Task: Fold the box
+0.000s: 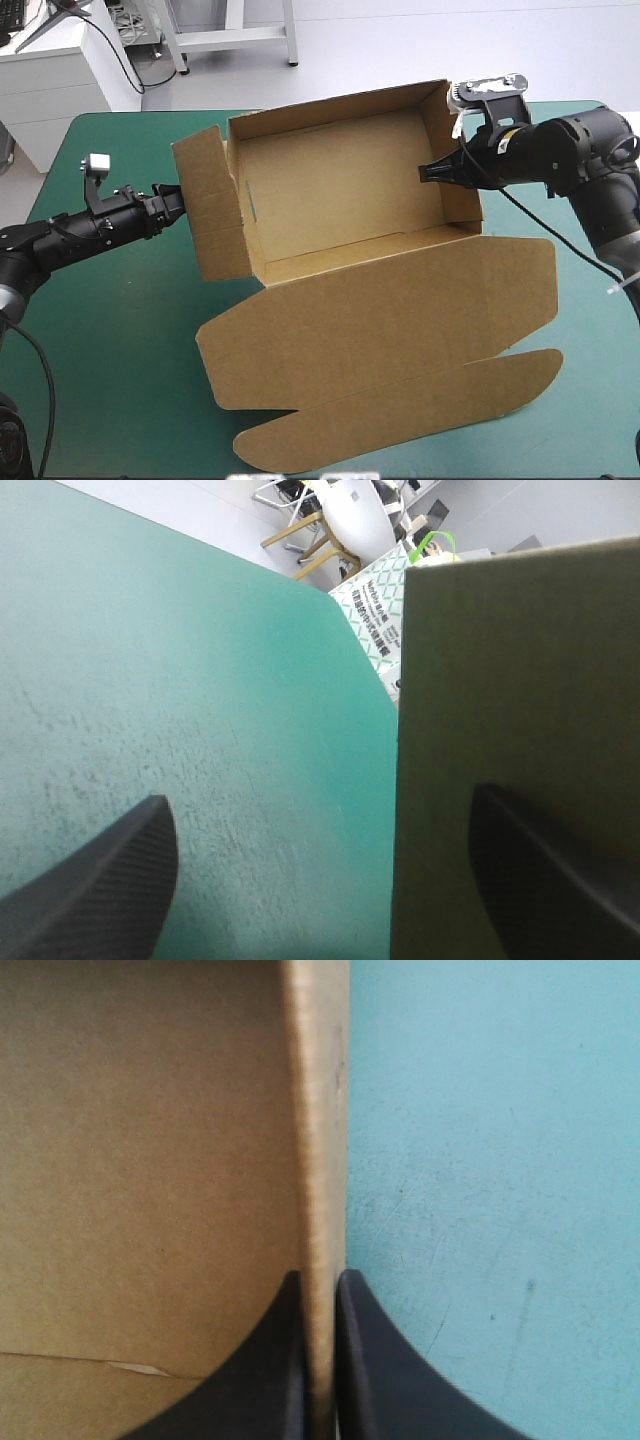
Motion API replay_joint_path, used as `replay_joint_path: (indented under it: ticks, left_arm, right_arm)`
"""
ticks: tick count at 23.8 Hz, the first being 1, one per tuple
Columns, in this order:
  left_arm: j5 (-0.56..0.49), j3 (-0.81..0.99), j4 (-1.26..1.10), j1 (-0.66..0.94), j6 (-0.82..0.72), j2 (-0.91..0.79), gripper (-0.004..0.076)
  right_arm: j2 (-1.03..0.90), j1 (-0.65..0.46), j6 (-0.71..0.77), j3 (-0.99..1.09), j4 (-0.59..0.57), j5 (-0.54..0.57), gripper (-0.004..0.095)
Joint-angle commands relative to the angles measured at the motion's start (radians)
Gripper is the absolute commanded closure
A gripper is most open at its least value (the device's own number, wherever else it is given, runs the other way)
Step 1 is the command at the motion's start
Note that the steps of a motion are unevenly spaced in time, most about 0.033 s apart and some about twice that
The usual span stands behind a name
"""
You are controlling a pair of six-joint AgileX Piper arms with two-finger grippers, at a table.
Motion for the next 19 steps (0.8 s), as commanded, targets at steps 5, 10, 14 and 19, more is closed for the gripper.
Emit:
replay_joint_path:
  ticks: [5, 10, 14, 19]
  left_arm:
    - [0.119, -0.032, -0.094, -0.089, 0.007, -0.032, 0.0154]
    - [0.119, -0.032, -0.094, -0.113, 0.018, -0.043, 0.0157]
    - [0.119, -0.032, -0.096, -0.113, 0.030, -0.098, 0.0157]
    - [0.119, -0.032, -0.094, -0.153, 0.034, -0.152, 0.0157]
  right_arm:
    - [-0.031, -0.002, 0.027, -0.029, -0.038, -0.074, 0.0925]
    - [-0.019, -0.002, 0.034, -0.029, -0.046, -0.074, 0.0925]
    - [-0.015, -0.002, 0.038, -0.029, -0.052, -0.084, 0.0925]
    - [-0.015, 0.000, 0.053, -0.027, -0.066, -0.093, 0.0925]
